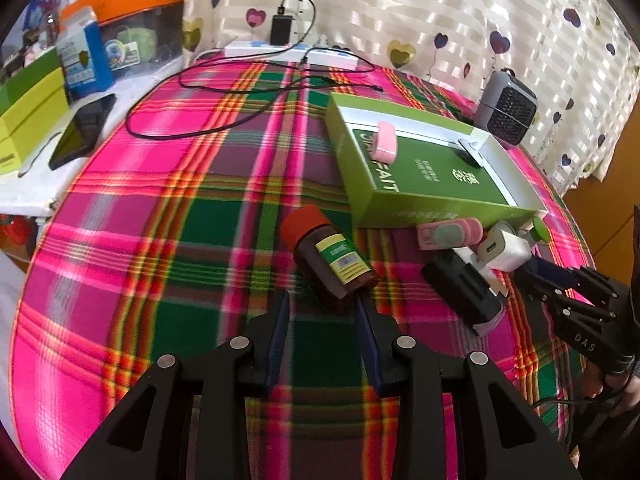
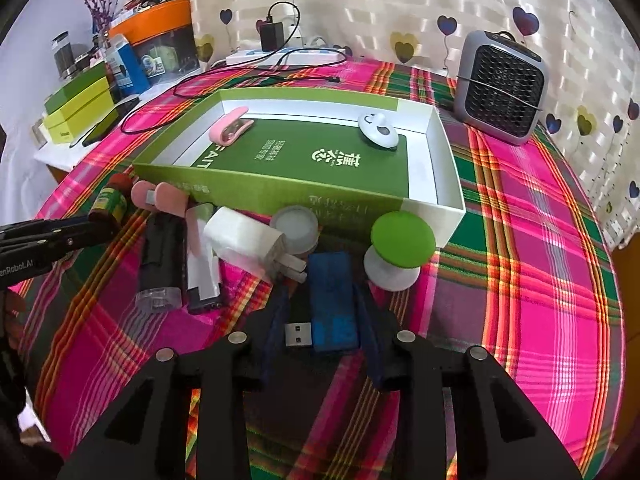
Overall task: Organize rigid objects
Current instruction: 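Close the left tool around the brown orange-capped bottle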
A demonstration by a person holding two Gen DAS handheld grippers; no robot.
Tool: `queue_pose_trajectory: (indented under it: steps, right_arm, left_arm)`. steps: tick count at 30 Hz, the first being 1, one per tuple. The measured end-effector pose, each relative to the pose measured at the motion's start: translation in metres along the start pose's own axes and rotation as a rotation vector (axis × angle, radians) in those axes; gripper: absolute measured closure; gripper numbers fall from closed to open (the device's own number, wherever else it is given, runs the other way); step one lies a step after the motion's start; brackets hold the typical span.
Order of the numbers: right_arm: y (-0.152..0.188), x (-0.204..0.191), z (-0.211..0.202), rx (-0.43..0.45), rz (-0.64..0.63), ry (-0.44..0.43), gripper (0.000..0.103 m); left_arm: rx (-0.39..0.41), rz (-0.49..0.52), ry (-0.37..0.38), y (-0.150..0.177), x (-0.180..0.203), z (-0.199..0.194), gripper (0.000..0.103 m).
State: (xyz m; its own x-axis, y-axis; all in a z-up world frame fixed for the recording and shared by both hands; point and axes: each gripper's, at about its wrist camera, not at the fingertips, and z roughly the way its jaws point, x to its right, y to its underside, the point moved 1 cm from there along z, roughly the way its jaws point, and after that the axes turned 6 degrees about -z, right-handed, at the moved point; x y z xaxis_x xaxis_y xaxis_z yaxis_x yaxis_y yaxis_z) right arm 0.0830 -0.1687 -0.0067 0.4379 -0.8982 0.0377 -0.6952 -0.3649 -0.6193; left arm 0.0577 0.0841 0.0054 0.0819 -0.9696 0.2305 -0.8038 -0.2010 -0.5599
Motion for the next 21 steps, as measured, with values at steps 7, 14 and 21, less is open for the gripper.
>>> queue_pose_trajectory:
  steps: [7,14,21]
  right_arm:
    - [0.006,-0.002,-0.005,-0.002,0.012,-0.005,0.068]
    - [0.013,-0.005,-0.01,0.003,0.019,-0.007,0.068]
    - [0.014,-0.003,-0.01,0.007,0.032,-0.009,0.068]
  left_arm:
    - [0.015,-0.046,0.074,0.001,-0.003,-0.018,0.071]
    - [0.031,-0.101,0.04,-0.014,0.003,-0.013,0.071]
    - [0.012,-0.115,-0.041,-0.027,0.001,0.002,0.07]
